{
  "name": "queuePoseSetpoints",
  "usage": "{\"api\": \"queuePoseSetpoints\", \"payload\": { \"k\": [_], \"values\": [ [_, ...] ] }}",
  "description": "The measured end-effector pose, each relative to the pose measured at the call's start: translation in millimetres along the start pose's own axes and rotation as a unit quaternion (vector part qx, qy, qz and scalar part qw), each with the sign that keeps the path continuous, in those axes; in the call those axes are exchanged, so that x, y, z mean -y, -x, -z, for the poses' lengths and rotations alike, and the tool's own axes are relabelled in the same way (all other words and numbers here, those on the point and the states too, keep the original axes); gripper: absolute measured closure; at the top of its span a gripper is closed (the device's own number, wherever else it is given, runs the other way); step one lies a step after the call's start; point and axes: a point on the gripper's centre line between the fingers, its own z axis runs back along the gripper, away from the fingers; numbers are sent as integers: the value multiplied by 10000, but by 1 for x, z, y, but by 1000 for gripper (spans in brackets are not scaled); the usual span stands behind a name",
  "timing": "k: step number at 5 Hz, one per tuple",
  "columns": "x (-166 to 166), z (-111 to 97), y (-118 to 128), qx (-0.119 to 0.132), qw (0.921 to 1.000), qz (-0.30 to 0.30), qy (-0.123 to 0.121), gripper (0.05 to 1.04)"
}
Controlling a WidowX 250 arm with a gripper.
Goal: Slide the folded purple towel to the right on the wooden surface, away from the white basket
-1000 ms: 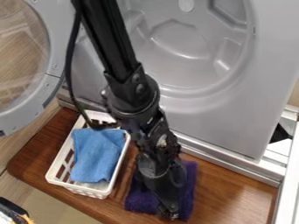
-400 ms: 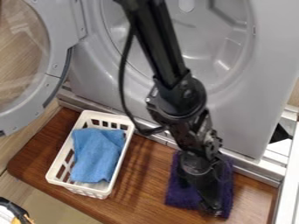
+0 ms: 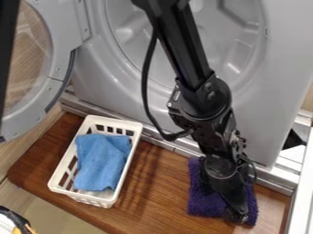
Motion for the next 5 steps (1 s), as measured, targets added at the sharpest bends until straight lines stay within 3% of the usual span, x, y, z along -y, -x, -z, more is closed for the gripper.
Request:
{"api": "queuePoseSetpoints", "payload": {
  "k": [2,3,4,5],
  "values": [
    [0,-7,11,-5,9994,338,-122,84],
    [0,-19,13,120,9991,358,-193,85],
    [-2,-39,3,411,9973,510,-321,85],
    [-6,-50,1,481,9962,535,-494,85]
  ]
}}
